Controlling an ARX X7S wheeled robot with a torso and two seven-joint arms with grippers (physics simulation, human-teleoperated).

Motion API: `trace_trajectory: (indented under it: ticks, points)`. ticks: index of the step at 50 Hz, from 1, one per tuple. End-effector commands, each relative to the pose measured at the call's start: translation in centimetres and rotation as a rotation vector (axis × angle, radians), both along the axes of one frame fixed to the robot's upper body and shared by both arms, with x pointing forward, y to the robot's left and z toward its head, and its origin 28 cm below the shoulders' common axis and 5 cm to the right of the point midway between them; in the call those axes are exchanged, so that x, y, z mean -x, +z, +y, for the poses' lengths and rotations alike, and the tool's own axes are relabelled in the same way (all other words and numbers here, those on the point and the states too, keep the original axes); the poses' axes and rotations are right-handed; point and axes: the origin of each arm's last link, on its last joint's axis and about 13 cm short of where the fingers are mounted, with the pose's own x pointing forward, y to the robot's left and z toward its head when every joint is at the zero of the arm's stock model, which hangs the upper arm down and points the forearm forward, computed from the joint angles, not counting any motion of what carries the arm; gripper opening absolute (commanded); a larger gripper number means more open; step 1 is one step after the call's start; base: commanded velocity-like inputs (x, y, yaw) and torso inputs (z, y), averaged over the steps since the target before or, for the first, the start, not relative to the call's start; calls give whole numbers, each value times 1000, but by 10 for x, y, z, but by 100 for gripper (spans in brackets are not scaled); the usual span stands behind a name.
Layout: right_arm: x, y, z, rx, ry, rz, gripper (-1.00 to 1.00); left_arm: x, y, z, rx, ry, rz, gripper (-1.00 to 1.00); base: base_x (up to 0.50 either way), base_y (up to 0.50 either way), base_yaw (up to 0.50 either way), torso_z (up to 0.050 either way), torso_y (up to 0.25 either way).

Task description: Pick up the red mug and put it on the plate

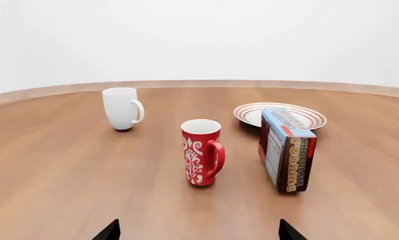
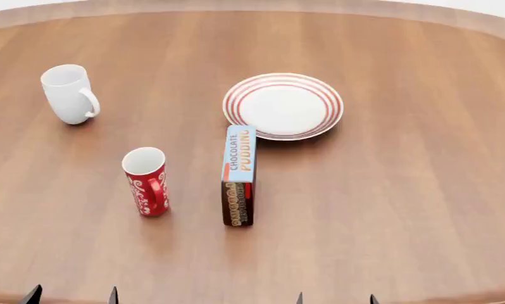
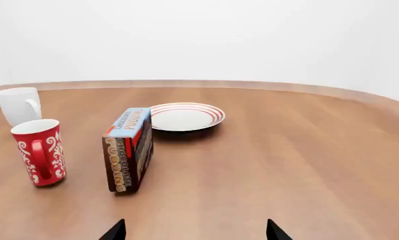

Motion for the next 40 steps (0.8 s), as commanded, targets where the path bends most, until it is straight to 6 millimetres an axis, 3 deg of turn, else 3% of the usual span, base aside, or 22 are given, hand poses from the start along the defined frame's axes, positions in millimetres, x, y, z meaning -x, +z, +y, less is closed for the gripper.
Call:
trace_trajectory:
  ticks: [1,19,29,40]
  points:
    - [-1,-1,0,1,-9,8,100,-2,0,0,6,0,-4,100,0,0,0,0,0]
    - [0,-1,1,3,-3,15,100,-1,6,1,16,13,-19,100,0,0,0,0,0]
    - [0,-1,1,3,2,17,100,21,29,1,2,12,-107,100,0,0,0,0,0]
    - [1,-2,1,1,4,17,100,31,55,-1,-41,18,-228,100,0,0,0,0,0]
